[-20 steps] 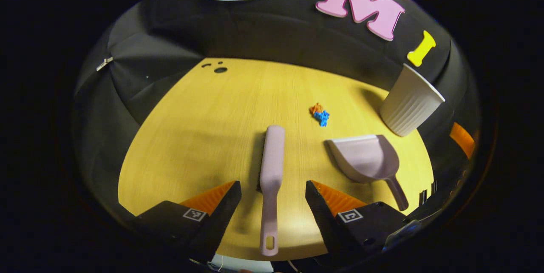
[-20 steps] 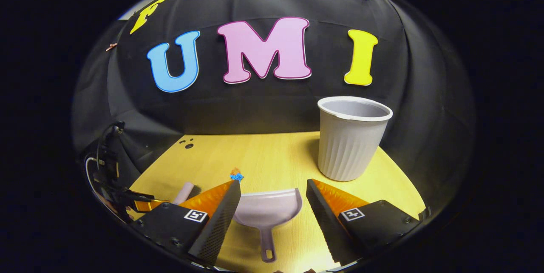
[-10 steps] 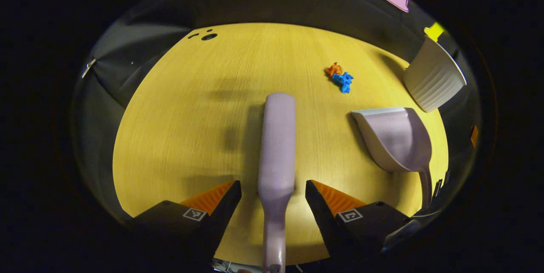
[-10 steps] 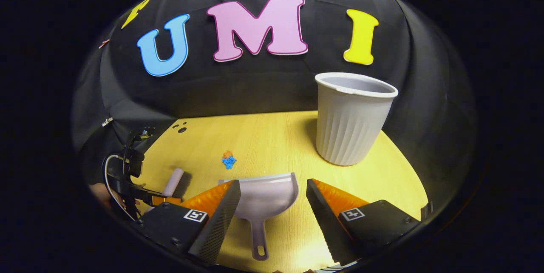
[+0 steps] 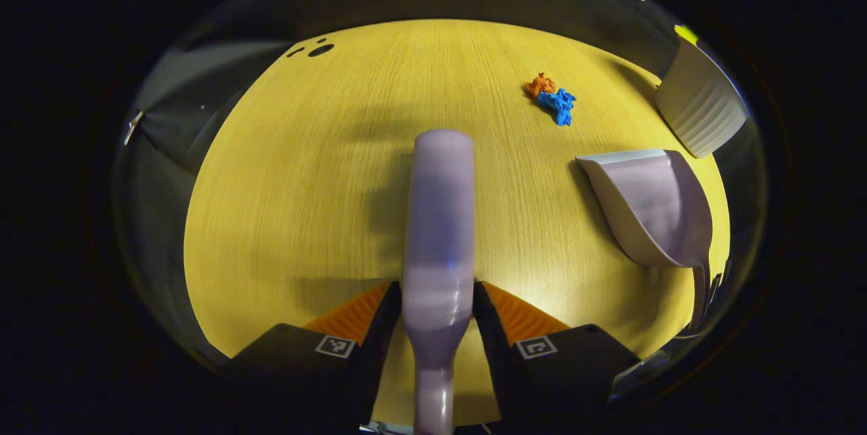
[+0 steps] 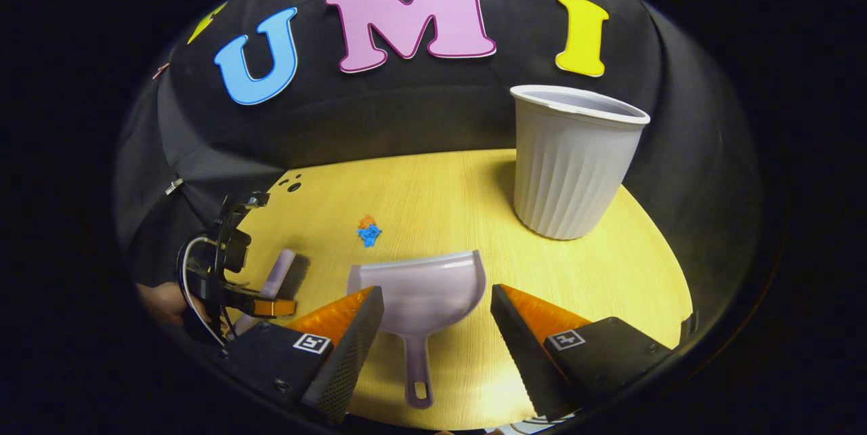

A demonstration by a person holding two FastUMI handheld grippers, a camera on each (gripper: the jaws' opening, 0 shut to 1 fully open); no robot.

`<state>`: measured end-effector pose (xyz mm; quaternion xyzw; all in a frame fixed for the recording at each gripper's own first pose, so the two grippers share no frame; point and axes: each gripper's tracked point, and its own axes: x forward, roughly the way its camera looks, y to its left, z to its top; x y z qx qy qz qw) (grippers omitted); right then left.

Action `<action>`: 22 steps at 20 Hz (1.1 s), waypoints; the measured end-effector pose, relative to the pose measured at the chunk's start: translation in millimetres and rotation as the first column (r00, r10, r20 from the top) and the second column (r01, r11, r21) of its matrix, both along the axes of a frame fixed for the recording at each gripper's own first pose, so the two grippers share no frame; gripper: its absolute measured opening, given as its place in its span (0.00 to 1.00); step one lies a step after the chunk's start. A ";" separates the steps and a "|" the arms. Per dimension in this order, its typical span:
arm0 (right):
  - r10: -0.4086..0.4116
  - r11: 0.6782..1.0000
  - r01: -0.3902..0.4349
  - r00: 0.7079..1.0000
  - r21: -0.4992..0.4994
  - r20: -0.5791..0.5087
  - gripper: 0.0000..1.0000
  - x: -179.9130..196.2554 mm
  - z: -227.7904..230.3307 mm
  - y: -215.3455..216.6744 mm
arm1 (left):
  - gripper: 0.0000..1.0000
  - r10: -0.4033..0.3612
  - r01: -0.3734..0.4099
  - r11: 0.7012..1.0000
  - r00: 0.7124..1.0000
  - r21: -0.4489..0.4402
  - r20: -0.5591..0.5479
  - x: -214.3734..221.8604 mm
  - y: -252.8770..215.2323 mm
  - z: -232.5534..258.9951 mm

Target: Pick up the small broom and dustpan from the desktop, sweep the trash into the dustpan with the broom, and then empty the trash into the garbage bin.

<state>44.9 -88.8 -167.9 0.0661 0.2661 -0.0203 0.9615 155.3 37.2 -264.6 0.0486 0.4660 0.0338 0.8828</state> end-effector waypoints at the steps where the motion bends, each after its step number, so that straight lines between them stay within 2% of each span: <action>1: 0.004 1.000 -0.004 1.000 0.000 -0.003 0.99 -0.3 0.5 1.3 | 0.69 -0.001 0.001 1.000 1.000 0.003 0.007 0.7 -0.5 0.5; 2: 0.010 1.000 -0.010 1.000 -0.002 -0.006 0.99 -3.1 -0.8 2.6 | 0.52 -0.002 0.002 1.000 1.000 0.003 0.017 -0.5 -0.8 0.2; 3: 0.018 1.000 -0.018 1.000 -0.006 -0.011 0.99 -3.8 -3.3 4.3 | 0.45 -0.012 0.011 1.000 1.000 0.005 0.025 -0.2 -1.1 0.2; 5: 0.029 1.000 -0.029 0.999 -0.011 -0.021 0.99 -7.7 -5.5 7.0 | 0.45 -0.026 0.026 1.000 0.998 0.002 0.055 -1.1 -0.7 0.2; 8: 0.041 0.999 -0.042 0.998 -0.019 -0.051 0.99 -12.4 -13.3 10.2 | 0.38 -0.057 0.061 0.997 0.995 -0.046 0.086 -6.1 -1.6 1.9; 10: 0.047 0.999 -0.048 0.997 -0.016 -0.065 1.00 -14.5 -16.7 12.3 | 0.38 -0.041 0.051 0.993 0.995 -0.109 0.096 -13.5 -1.8 2.2; 12: 0.057 0.998 -0.058 0.995 -0.010 -0.082 0.99 -18.6 -20.0 16.8 | 0.31 -0.009 0.028 0.985 0.994 -0.172 0.108 -21.6 -1.5 2.3; 13: 0.062 0.998 -0.063 0.994 -0.005 -0.093 1.00 -20.8 -22.5 19.1 | 0.33 0.005 0.017 0.981 0.994 -0.193 0.110 -26.4 -0.4 2.4; 14: 0.066 0.998 -0.066 0.992 0.002 -0.105 0.99 -21.7 -25.3 20.8 | 0.31 0.016 0.008 0.979 0.993 -0.204 0.115 -31.5 1.3 3.6; 22: 0.055 0.998 -0.048 0.967 0.035 -0.250 0.99 -25.6 -74.9 28.0 | 0.32 0.011 0.040 0.973 0.975 -0.229 0.220 -77.8 2.5 41.7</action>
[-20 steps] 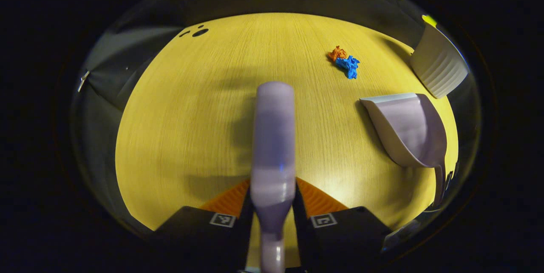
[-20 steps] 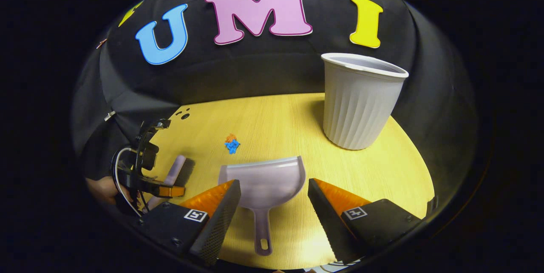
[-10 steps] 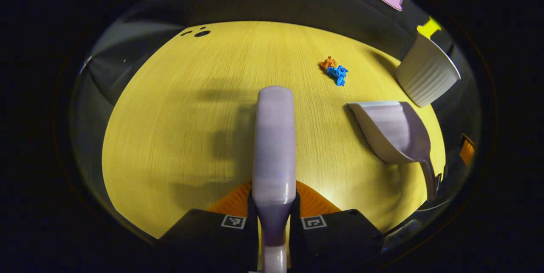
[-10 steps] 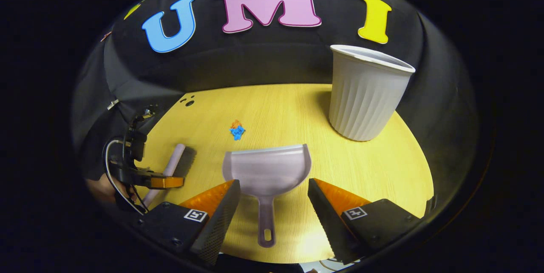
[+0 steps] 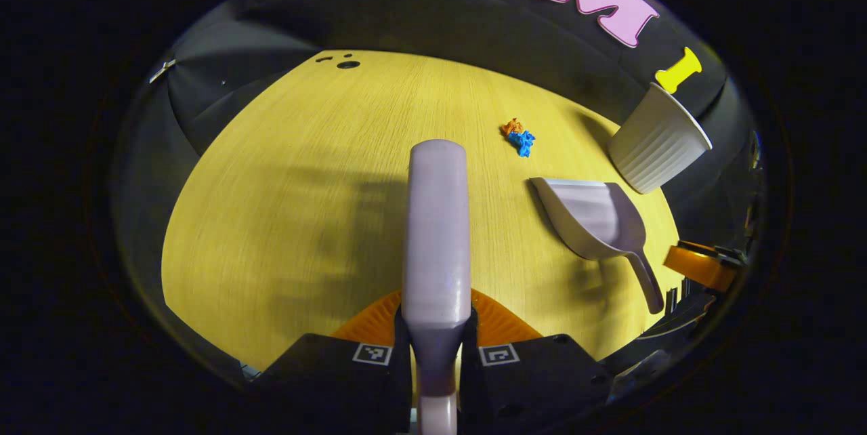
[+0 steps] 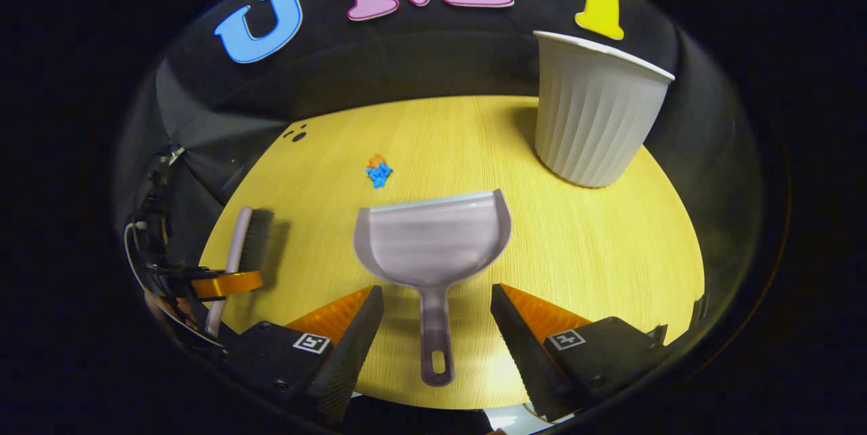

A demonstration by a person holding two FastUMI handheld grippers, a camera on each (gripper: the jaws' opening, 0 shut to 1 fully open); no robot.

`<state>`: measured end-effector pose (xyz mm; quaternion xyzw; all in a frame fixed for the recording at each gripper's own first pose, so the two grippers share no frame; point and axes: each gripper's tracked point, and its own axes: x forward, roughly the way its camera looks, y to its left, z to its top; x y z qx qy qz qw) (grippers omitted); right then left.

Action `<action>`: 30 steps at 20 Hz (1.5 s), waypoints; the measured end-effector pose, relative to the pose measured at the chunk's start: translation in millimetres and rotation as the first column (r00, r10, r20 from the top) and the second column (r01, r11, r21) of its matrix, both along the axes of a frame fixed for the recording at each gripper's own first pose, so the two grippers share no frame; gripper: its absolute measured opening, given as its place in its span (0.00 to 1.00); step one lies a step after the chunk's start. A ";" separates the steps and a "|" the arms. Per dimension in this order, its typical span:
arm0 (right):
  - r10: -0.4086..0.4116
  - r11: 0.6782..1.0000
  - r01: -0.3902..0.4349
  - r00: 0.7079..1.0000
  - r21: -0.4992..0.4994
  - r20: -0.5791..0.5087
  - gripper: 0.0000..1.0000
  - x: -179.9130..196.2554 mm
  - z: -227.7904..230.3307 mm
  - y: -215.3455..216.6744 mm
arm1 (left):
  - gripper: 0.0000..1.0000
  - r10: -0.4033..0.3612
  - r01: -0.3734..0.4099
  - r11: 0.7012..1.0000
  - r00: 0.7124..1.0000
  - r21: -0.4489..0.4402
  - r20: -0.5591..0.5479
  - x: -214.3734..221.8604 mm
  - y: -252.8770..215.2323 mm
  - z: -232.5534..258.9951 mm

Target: Pick up the small broom and dustpan from the desktop, sweep the trash into the dustpan with the broom, and then empty the trash into the garbage bin.

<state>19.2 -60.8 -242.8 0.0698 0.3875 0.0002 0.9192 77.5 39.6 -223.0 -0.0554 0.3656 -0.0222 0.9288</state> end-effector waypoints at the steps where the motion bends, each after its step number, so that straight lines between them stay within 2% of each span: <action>1: 0.002 1.000 -0.002 1.000 -0.004 -0.022 0.99 -0.3 -7.9 0.4 | 0.33 0.001 -0.001 1.000 1.000 -0.004 0.006 -6.2 -0.3 3.8; 4: 0.018 0.999 -0.021 0.997 -0.040 -0.081 0.99 2.5 -31.8 1.3 | 0.33 0.017 -0.017 0.999 1.000 -0.027 0.015 -22.9 -0.6 10.1; 8: -0.015 0.996 0.000 0.985 -0.089 -0.170 0.99 5.7 -65.5 -4.5 | 0.32 0.046 -0.046 0.999 0.999 -0.026 0.006 -35.2 7.4 11.3; 12: -0.004 0.996 -0.016 0.975 -0.089 -0.221 0.98 10.4 -83.4 -0.3 | 0.31 0.077 -0.077 0.997 0.997 -0.009 -0.030 -40.3 19.1 9.3; 14: 0.005 0.996 -0.025 0.973 -0.085 -0.231 0.93 14.4 -89.9 3.4 | 0.31 0.090 -0.090 0.996 0.995 -0.006 -0.044 -37.6 22.0 10.0; 16: 0.002 0.996 -0.024 0.970 -0.085 -0.242 0.78 17.6 -94.9 4.3 | 0.31 0.092 -0.092 0.996 0.995 -0.002 -0.049 -32.5 20.7 12.0; 17: 0.004 0.997 -0.023 0.974 -0.080 -0.225 0.66 22.8 -94.0 5.4 | 0.31 0.088 -0.088 0.996 0.995 0.007 -0.050 -28.9 20.3 13.9; 21: 0.007 0.994 -0.030 0.975 -0.101 -0.222 0.57 28.9 -94.4 3.0 | 0.32 0.056 -0.055 0.998 0.996 0.016 -0.066 -13.5 9.4 13.5; 24: 0.047 0.993 -0.070 0.973 -0.093 -0.228 0.40 30.6 -94.9 3.6 | 0.31 0.025 -0.022 0.999 0.997 0.042 -0.076 3.4 1.9 15.1; 28: 0.089 0.993 -0.105 0.967 -0.055 -0.238 0.37 29.0 -93.3 3.4 | 0.31 -0.015 0.020 0.998 0.997 0.066 -0.080 32.8 -7.5 19.0; 29: 0.095 0.993 -0.108 0.966 -0.044 -0.240 0.33 28.6 -92.2 3.0 | 0.31 -0.023 0.028 0.998 0.996 0.064 -0.083 41.6 -9.8 19.7; 30: 0.103 0.992 -0.117 0.964 -0.041 -0.246 0.33 27.6 -92.1 1.4 | 0.31 -0.032 0.038 0.997 0.996 0.063 -0.088 50.2 -11.9 19.6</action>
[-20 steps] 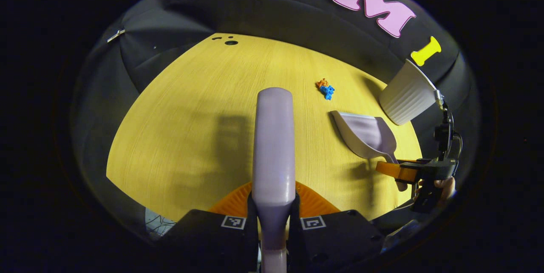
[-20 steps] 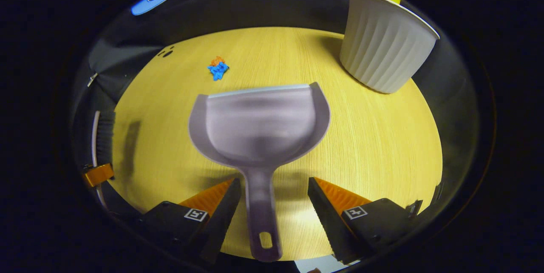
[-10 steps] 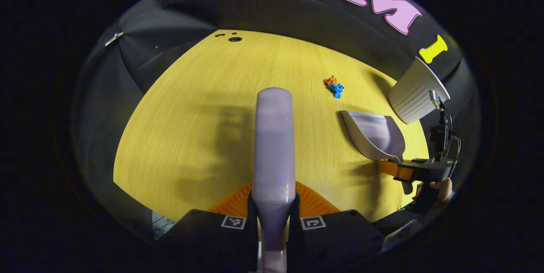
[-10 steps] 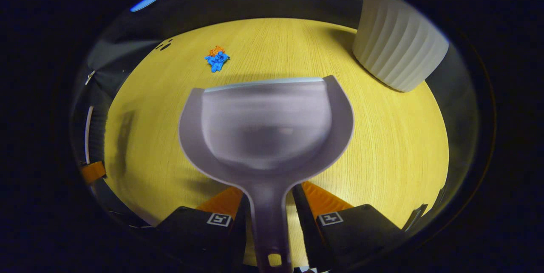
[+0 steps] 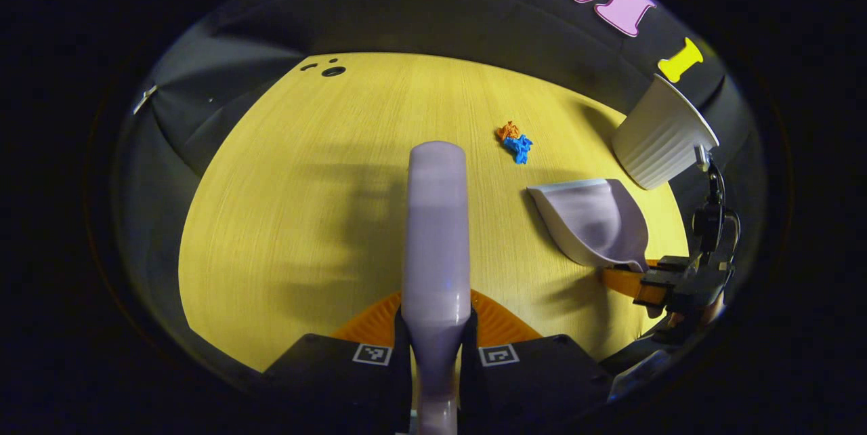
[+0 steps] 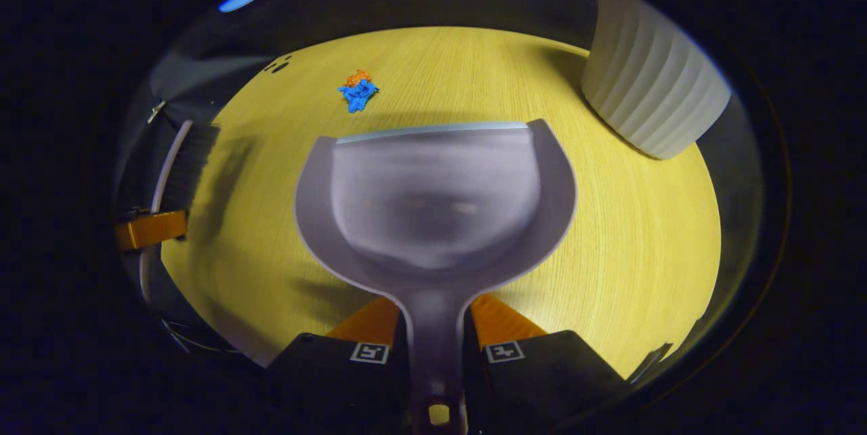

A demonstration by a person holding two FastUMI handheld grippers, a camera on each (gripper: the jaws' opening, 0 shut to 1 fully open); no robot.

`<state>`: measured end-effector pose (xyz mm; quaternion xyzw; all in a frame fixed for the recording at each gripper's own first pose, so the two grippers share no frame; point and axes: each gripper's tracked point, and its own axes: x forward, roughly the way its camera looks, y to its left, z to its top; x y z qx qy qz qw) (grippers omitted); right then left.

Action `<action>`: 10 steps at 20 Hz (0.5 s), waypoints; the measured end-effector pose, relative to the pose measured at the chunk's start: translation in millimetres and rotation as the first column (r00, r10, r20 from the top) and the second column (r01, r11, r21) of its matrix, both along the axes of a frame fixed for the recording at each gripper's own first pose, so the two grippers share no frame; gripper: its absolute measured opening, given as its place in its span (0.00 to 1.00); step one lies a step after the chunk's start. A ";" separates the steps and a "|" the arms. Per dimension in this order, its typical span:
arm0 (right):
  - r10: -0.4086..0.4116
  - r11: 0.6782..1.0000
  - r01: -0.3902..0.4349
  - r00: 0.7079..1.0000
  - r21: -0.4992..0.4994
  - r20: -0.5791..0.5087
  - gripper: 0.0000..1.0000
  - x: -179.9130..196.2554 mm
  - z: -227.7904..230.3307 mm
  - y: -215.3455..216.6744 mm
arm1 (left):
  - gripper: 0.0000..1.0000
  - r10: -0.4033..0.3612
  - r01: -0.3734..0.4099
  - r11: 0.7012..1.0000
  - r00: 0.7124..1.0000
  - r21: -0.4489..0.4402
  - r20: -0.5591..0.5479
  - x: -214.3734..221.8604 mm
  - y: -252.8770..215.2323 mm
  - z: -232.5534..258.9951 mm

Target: Pick up the small broom and dustpan from the desktop, sweep the trash into the dustpan with the broom, and then empty the trash into the garbage bin.

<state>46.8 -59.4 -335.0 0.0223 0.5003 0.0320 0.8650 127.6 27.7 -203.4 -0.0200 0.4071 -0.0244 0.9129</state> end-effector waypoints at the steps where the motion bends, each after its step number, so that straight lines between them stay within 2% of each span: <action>1: 0.011 1.000 -0.011 1.000 -0.001 -0.003 0.32 -0.9 0.1 -3.0 | 0.31 -0.007 0.007 1.000 1.000 0.008 0.001 9.2 -0.2 0.7; 2: 0.024 1.000 -0.024 1.000 -0.006 -0.006 0.36 -3.0 0.5 -6.1 | 0.33 -0.017 0.017 1.000 1.000 0.023 0.000 19.7 0.7 0.4; 5: 0.073 0.997 -0.073 0.997 -0.022 0.004 0.36 -4.0 2.8 -15.7 | 0.33 -0.053 0.053 0.996 0.999 0.069 -0.005 54.0 3.2 6.5; 6: 0.084 0.996 -0.084 0.996 -0.022 0.008 0.40 -2.0 4.8 -18.6 | 0.32 -0.065 0.065 0.994 0.998 0.085 -0.009 65.3 3.6 8.0; 9: 0.126 0.992 -0.126 0.992 -0.028 0.005 0.36 -2.8 12.2 -27.6 | 0.31 -0.105 0.108 0.984 0.994 0.144 -0.028 100.9 6.2 10.2; 10: 0.144 0.989 -0.144 0.990 -0.031 0.006 0.40 -2.8 14.6 -30.4 | 0.32 -0.124 0.128 0.978 0.992 0.167 -0.035 113.7 6.3 10.2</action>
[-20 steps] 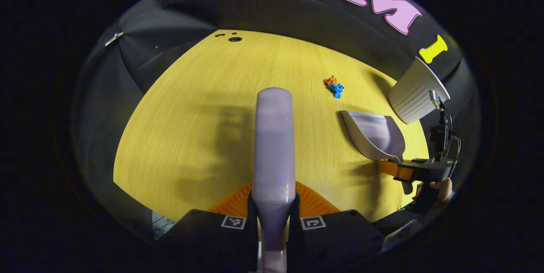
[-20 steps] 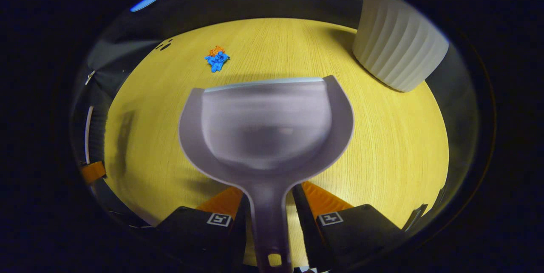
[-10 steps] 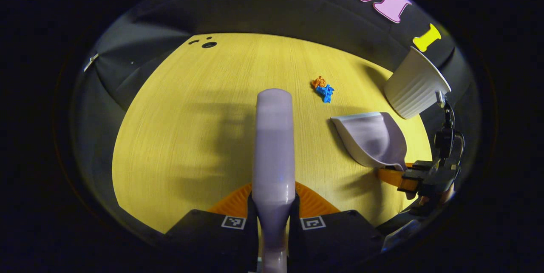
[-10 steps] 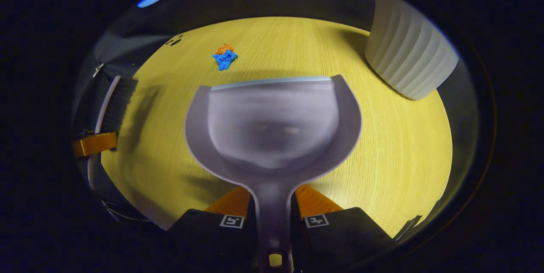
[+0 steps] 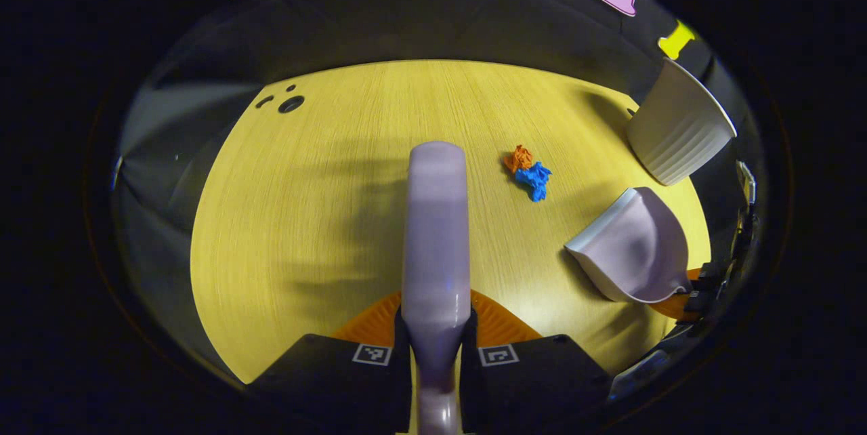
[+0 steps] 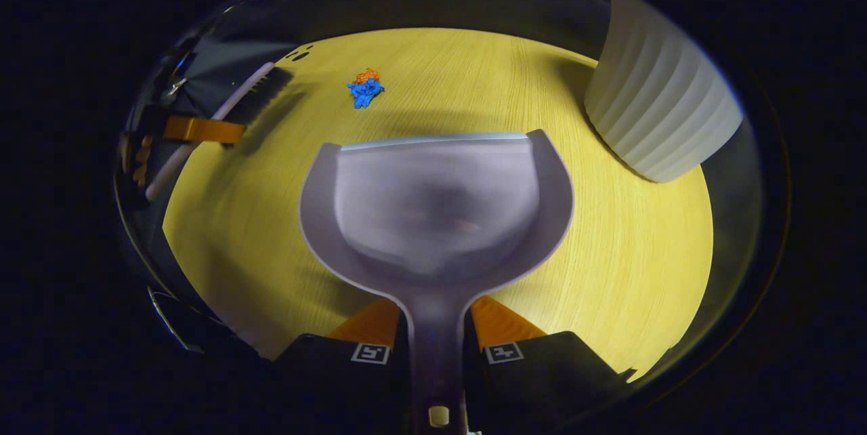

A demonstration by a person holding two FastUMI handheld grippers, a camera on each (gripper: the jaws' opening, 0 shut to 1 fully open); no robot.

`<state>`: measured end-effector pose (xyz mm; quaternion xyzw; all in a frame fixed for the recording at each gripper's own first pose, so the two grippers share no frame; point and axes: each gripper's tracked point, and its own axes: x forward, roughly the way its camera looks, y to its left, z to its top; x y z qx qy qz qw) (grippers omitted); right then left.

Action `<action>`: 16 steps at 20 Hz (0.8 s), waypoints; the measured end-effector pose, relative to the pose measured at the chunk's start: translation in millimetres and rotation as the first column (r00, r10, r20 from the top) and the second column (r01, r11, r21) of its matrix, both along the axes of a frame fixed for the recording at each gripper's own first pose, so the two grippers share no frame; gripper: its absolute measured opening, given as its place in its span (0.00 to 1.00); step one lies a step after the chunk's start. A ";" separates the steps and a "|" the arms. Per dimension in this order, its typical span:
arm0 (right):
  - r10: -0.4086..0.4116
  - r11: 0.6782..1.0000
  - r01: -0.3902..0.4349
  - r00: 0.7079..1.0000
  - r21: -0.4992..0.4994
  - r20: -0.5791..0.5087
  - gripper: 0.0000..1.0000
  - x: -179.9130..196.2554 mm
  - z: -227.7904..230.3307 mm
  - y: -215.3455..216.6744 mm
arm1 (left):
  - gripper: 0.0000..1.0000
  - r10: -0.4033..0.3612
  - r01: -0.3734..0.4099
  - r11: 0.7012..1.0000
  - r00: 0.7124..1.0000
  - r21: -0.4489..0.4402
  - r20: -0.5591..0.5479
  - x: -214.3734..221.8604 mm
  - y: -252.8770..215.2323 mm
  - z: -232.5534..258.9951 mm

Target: Pick up the small broom and dustpan from the desktop, sweep the trash into the dustpan with the broom, and then empty the trash into the garbage bin.

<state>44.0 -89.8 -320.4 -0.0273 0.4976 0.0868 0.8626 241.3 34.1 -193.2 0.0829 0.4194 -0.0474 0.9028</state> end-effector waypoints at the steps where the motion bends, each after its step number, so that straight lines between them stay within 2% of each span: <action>1: 0.019 1.000 -0.019 1.000 -0.008 0.002 0.36 0.5 2.9 -4.9 | 0.32 -0.021 0.021 0.999 1.000 0.030 -0.008 12.5 0.1 -0.8; 2: 0.037 0.999 -0.037 0.999 -0.015 0.007 0.40 1.7 6.8 -8.7 | 0.32 -0.046 0.047 0.997 0.999 0.059 -0.015 23.3 -0.5 -1.4; 3: 0.054 0.998 -0.053 0.998 -0.020 0.013 0.36 2.5 10.6 -12.5 | 0.32 -0.074 0.076 0.994 0.997 0.083 -0.021 34.6 -3.7 -0.7; 5: 0.087 0.996 -0.086 0.996 -0.009 0.024 0.40 4.3 17.8 -15.4 | 0.32 -0.132 0.135 0.981 0.991 0.136 -0.031 56.5 -10.0 -1.1; 6: 0.106 0.994 -0.106 0.994 -0.005 0.025 0.36 5.0 19.0 -16.9 | 0.31 -0.152 0.154 0.972 0.988 0.180 -0.029 66.4 -11.0 0.0; 7: 0.126 0.992 -0.126 0.992 -0.010 0.019 0.40 4.8 18.9 -19.6 | 0.32 -0.181 0.184 0.960 0.983 0.211 -0.034 75.3 -15.4 -1.0; 8: 0.141 0.990 -0.140 0.990 -0.020 0.012 0.36 5.5 17.0 -22.3 | 0.32 -0.208 0.212 0.949 0.977 0.234 -0.041 83.0 -22.5 -3.8; 9: 0.151 0.988 -0.151 0.989 -0.028 0.004 0.36 5.3 14.2 -24.8 | 0.31 -0.228 0.233 0.940 0.972 0.249 -0.050 89.6 -28.5 -7.3; 10: 0.159 0.987 -0.159 0.987 -0.029 -0.007 0.40 4.5 11.8 -27.4 | 0.32 -0.248 0.257 0.932 0.966 0.255 -0.067 92.5 -34.1 -11.1; 11: 0.167 0.986 -0.167 0.986 -0.028 -0.017 0.36 3.7 11.1 -26.1 | 0.32 -0.272 0.287 0.922 0.958 0.260 -0.090 94.3 -39.5 -14.3; 13: 0.187 0.982 -0.188 0.982 -0.034 -0.022 0.40 3.0 6.9 -29.0 | 0.31 -0.341 0.360 0.893 0.933 0.270 -0.115 100.5 -51.9 -13.9; 15: 0.212 0.976 -0.213 0.977 -0.049 -0.020 0.36 4.2 6.8 -29.3 | 0.31 -0.419 0.444 0.850 0.896 0.284 -0.148 105.1 -59.6 -13.7; 16: 0.219 0.974 -0.220 0.975 -0.048 -0.019 0.40 5.3 8.2 -28.0 | 0.31 -0.449 0.480 0.828 0.877 0.289 -0.171 105.9 -61.5 -15.8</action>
